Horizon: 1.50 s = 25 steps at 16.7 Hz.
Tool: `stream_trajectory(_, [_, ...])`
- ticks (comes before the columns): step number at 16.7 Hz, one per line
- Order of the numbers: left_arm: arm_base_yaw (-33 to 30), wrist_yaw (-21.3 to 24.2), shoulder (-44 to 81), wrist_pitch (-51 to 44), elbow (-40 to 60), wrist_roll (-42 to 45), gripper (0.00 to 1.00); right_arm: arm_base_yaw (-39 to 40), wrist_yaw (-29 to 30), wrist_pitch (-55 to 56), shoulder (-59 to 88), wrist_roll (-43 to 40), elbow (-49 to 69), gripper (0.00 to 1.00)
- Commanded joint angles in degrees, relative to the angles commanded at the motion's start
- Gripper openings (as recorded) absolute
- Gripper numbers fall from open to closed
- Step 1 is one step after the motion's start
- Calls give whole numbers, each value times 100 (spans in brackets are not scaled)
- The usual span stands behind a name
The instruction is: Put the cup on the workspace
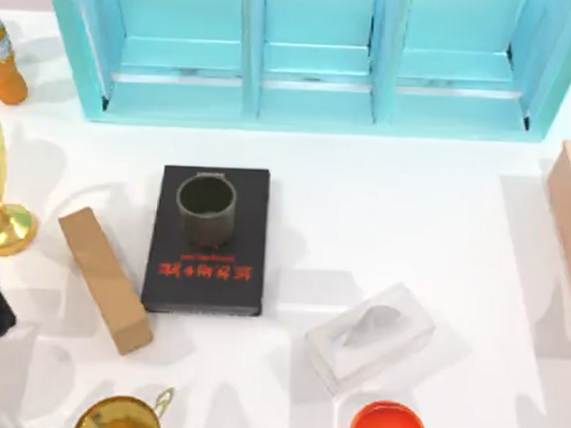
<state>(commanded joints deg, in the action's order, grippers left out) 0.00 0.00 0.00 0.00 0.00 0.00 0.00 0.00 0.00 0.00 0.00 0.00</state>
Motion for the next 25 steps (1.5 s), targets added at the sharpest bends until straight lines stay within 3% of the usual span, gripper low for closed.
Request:
stream_trajectory(5, [0,0,0,0,0,0,100,157,81,-197,311,87,311,100])
stream_trajectory(10, [0,0,0,0,0,0,100,886,468,-1176,1954,564,2079,100])
stream_trajectory(25, [0,0,0,0,0,0,100,3894,1546,-5911,9958,3328,12211,100])
